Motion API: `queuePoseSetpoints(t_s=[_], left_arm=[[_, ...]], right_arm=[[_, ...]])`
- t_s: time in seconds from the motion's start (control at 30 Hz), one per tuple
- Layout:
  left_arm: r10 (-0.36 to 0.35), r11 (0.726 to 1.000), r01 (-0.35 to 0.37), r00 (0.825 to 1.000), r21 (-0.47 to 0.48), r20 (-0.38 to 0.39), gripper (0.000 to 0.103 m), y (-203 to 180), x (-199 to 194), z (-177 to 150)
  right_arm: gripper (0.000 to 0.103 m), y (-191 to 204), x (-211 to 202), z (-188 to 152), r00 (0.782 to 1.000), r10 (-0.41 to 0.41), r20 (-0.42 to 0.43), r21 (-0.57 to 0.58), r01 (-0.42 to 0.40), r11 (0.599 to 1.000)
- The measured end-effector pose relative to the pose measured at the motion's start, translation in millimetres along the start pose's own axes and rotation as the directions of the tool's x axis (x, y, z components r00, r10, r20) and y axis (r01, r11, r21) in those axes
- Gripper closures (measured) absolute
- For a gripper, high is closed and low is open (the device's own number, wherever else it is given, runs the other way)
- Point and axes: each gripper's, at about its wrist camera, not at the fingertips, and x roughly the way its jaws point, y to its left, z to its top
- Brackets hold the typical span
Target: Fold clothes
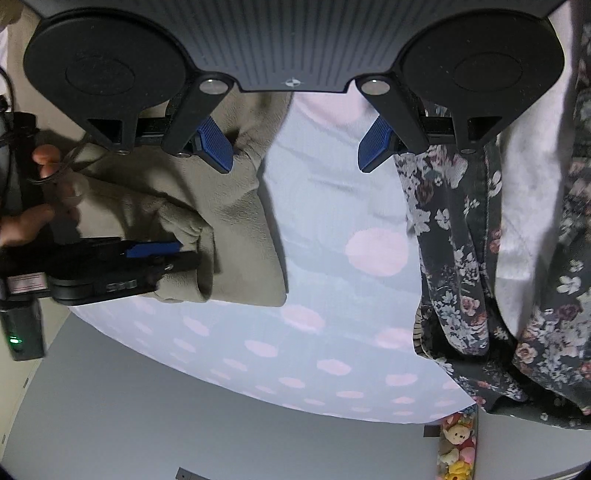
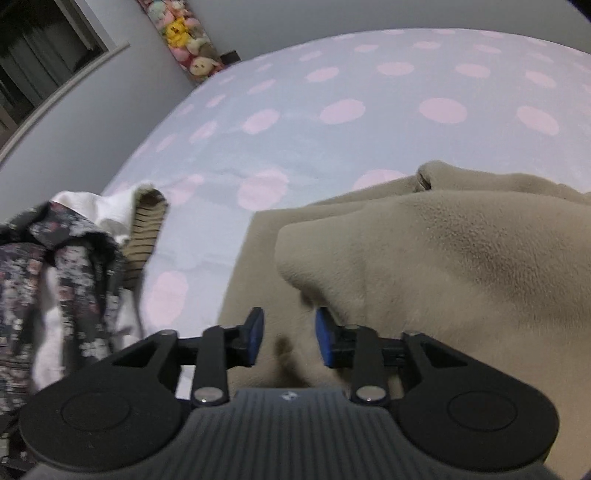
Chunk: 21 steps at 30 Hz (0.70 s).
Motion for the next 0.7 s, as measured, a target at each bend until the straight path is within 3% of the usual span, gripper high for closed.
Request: queuePoseSetpoints(t_s=[0.13, 0.33, 0.53, 0.7], left_arm=[[0.005, 1.000, -0.005, 1.000, -0.003, 0.005, 0.029, -4.3, -15.9, -7.1], [0.009, 0.999, -0.008, 0.999, 0.035, -0.036, 0.029, -21.3, -36.9, -21.4], [-0.106, 0.987, 0.112, 0.993, 0.117, -0.054, 0.029, -47.8, -78.8, -38.2], [-0.157, 0.956, 0.175, 0.983, 0.237, -0.093, 0.029, -72.8, -110.5, -52.6]], right_arm=[[0.063, -11.3, -55.7, -10.2, 0.996, 0.037, 0.087, -0.026, -0.035, 0.999], [0.062, -52.5, -142.9, -59.0, 0.986, -0.097, 0.137, -0.025, 0.101, 0.995], [0.057, -88.6, -221.1, -135.4, 0.981, -0.169, 0.095, 0.026, 0.168, 0.986], [0.052, -101.6, -277.6, -196.3, 0.981, -0.174, 0.090, 0.067, 0.168, 0.983]])
